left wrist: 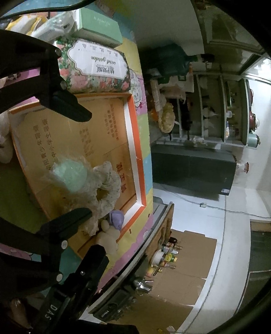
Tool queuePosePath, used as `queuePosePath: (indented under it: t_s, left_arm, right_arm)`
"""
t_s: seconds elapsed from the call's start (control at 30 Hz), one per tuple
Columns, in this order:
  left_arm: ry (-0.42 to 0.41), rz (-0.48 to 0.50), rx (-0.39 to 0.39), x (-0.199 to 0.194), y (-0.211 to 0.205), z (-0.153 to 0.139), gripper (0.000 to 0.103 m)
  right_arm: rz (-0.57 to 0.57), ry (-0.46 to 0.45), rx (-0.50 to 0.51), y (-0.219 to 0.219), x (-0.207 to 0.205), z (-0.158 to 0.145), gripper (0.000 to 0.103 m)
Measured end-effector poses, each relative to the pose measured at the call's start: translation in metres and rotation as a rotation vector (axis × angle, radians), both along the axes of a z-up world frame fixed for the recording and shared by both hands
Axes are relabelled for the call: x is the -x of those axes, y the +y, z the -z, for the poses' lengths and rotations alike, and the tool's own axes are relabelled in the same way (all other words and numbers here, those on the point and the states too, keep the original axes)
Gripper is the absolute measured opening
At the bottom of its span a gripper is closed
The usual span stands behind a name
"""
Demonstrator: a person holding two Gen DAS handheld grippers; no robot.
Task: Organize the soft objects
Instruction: 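Move both tools back from the box toward the pile of items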
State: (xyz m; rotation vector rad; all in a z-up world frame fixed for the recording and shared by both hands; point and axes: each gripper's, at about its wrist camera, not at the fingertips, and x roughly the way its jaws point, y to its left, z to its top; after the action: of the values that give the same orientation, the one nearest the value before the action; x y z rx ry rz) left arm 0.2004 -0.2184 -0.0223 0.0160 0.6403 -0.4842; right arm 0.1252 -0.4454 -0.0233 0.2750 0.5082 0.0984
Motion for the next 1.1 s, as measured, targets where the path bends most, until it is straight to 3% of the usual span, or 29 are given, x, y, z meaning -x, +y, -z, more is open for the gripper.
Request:
queuePosePath:
  t_s: [0.17, 0.63, 1.1]
  left_arm:
    - [-0.031, -0.015, -0.001, 0.008, 0.007, -0.007, 0.086]
    - [-0.074, -0.060, 0.006, 0.029, 0.039, -0.018, 0.087]
    - [-0.129, -0.179, 0.020, 0.048, 0.090, -0.032, 0.087]
  right_arm:
    - [0.007, -0.011, 0.009, 0.005, 0.005, -0.005, 0.070]
    - [-0.027, -0.037, 0.035, 0.037, 0.020, -0.018, 0.071]
    - [-0.094, -0.051, 0.076, 0.079, 0.021, -0.028, 0.076]
